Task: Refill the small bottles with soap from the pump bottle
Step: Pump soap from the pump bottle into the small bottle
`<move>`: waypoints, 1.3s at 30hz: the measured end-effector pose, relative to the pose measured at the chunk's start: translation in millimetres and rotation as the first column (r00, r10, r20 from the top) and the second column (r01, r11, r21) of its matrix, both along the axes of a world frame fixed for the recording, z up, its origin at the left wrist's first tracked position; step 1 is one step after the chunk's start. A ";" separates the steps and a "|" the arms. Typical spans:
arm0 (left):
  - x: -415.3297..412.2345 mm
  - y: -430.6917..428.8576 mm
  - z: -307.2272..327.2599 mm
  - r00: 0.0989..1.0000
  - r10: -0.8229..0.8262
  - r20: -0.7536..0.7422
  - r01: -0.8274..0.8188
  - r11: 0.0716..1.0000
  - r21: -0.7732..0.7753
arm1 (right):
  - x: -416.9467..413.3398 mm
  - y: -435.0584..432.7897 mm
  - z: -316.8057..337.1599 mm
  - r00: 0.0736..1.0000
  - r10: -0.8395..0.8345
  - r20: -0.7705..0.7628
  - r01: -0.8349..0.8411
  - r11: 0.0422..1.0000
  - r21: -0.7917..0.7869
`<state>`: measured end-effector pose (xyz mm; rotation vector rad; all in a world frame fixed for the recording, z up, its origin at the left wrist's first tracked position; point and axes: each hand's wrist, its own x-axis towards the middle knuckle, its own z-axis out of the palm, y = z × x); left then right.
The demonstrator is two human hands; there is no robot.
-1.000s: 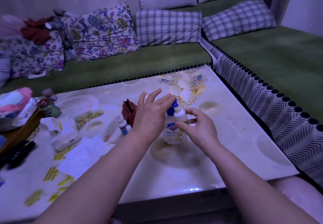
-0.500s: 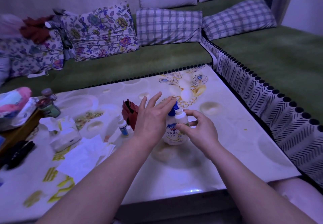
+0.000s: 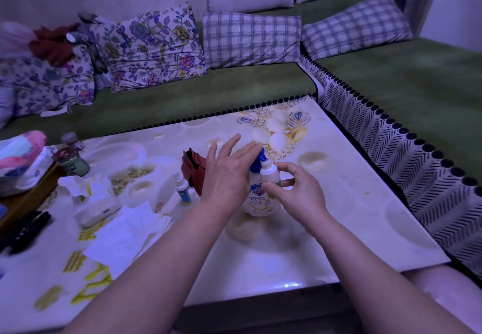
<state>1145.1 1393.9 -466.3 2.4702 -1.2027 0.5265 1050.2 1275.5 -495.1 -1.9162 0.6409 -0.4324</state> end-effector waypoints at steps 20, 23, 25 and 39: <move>11.9 -2.2 6.8 0.995 0.024 0.098 -0.024 1.000 0.001 | 1.8 1.0 -0.1 0.997 0.014 -0.074 -0.023 0.992 -0.121; 11.2 -3.9 7.5 0.996 0.034 0.079 -0.033 0.999 -0.016 | 1.8 1.4 1.4 0.995 0.011 -0.104 -0.028 0.986 -0.163; 10.9 -5.3 8.0 0.997 0.042 0.070 -0.040 0.999 -0.025 | 1.5 1.3 1.8 0.993 0.006 -0.115 -0.027 0.984 -0.178; 9.1 9.7 7.5 0.997 -0.003 0.078 0.003 1.000 0.001 | 4.6 7.8 0.2 0.999 0.019 -0.031 -0.021 0.997 -0.080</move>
